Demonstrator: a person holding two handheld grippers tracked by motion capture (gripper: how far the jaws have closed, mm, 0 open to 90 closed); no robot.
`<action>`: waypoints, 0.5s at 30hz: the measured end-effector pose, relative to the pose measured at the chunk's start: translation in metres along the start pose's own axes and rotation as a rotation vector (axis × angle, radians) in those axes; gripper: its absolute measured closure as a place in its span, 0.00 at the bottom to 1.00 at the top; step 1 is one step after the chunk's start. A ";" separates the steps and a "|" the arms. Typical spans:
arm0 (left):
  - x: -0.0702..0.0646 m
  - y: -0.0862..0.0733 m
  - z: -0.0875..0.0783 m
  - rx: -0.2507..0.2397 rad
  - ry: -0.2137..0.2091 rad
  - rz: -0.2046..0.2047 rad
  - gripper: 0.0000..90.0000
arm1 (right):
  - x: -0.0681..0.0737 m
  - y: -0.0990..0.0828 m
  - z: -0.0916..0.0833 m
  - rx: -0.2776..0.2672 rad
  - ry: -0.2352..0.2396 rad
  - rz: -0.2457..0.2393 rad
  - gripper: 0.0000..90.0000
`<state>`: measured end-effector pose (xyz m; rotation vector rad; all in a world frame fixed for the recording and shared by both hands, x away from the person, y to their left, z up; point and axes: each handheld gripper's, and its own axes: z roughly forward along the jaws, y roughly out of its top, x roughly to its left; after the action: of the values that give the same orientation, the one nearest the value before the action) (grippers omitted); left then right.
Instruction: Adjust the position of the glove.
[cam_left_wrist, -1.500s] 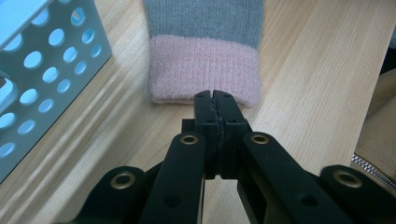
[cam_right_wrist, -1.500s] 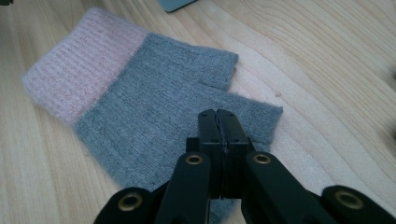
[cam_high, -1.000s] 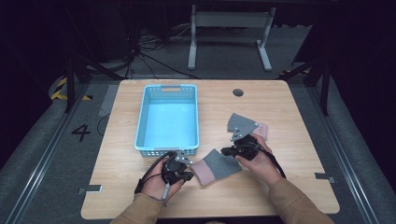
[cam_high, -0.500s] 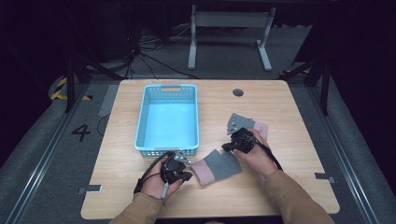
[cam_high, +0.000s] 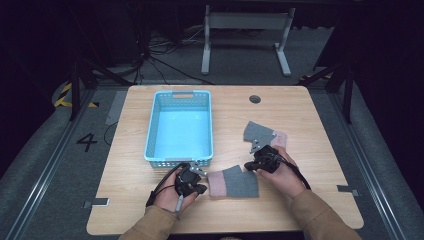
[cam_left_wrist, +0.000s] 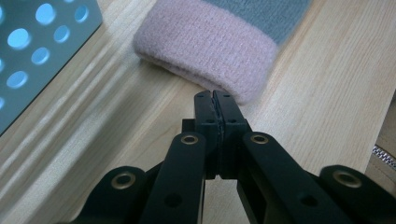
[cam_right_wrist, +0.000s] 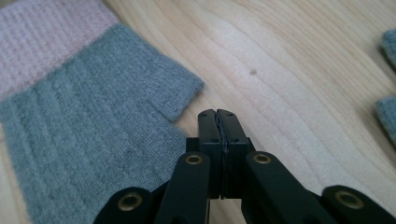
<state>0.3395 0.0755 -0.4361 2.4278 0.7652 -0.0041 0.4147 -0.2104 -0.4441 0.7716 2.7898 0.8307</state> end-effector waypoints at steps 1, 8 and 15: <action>0.000 0.000 0.001 -0.003 -0.001 -0.003 1.00 | 0.001 -0.001 0.000 -0.001 -0.003 -0.002 1.00; -0.003 0.003 0.004 0.005 -0.016 0.007 1.00 | 0.010 -0.008 -0.005 0.003 0.002 0.000 1.00; -0.002 0.004 0.004 0.001 -0.001 0.011 1.00 | 0.010 -0.010 -0.014 -0.046 -0.012 0.014 1.00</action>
<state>0.3407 0.0695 -0.4373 2.4325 0.7521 -0.0014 0.3976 -0.2193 -0.4376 0.7865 2.7474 0.8862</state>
